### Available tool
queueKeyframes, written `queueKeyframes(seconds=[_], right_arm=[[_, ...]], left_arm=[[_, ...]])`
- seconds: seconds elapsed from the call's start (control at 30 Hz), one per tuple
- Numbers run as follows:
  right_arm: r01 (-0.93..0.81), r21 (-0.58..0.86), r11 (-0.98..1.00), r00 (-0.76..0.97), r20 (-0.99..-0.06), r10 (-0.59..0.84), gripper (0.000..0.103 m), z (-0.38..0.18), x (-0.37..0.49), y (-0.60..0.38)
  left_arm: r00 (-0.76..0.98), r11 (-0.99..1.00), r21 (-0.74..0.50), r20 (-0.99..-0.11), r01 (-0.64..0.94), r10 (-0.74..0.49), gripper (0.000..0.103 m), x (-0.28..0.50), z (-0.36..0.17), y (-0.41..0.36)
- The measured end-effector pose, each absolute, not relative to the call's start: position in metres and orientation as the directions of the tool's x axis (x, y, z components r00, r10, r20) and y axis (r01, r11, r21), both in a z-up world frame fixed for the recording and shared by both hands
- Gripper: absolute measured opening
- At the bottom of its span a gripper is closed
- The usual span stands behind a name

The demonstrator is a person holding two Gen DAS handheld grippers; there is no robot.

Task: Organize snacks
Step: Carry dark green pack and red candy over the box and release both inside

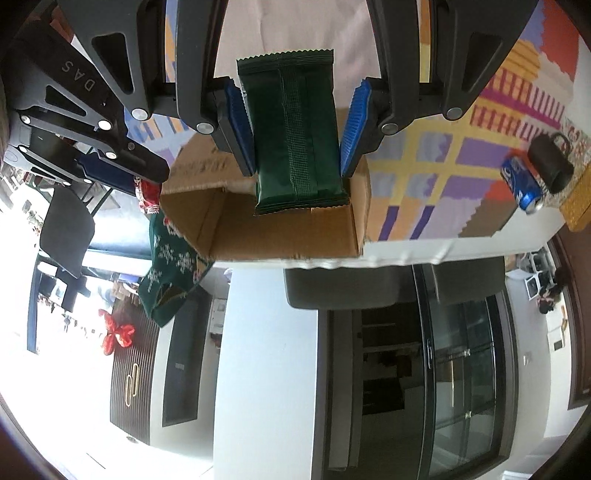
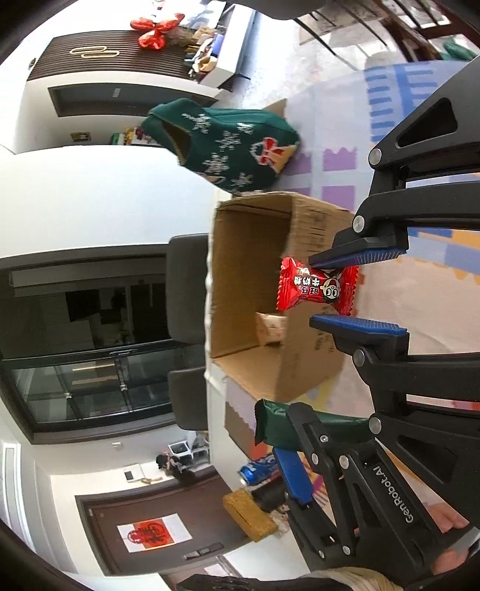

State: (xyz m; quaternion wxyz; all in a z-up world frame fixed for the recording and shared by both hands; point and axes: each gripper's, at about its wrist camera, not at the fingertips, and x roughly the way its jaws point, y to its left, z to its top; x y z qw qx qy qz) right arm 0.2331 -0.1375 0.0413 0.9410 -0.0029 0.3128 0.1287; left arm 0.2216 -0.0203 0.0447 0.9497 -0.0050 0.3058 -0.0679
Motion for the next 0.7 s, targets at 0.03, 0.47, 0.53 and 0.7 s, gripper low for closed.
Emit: queueKeyframes(seconds=[0.03,0.47,0.53,0.7], right_arm=[[-0.244,0.068,0.967,0.774,-0.587,0.237,0.027,0.044,0.236,-0.136],[-0.25,0.025,0.968,0.776,-0.592,0.216,0.026,0.063,0.292,-0.128],[-0.249,0.021,0.968,0.769,-0.603,0.211,0.026,0.061,0.302,-0.127],[-0.244,0.017,0.97,0.75,-0.63,0.199,0.027,0.053,0.325,-0.128]], left_arm=[[0.804,0.99,-0.052,-0.579,0.13,-0.136,0.045,0.226,0.048,-0.02],[0.785,0.988,-0.049,-0.602,0.146,-0.145,0.045,0.288,0.063,-0.016],[0.776,0.988,-0.051,-0.613,0.148,-0.148,0.045,0.298,0.06,-0.016],[0.741,0.986,-0.059,-0.653,0.155,-0.156,0.045,0.322,0.052,-0.017]])
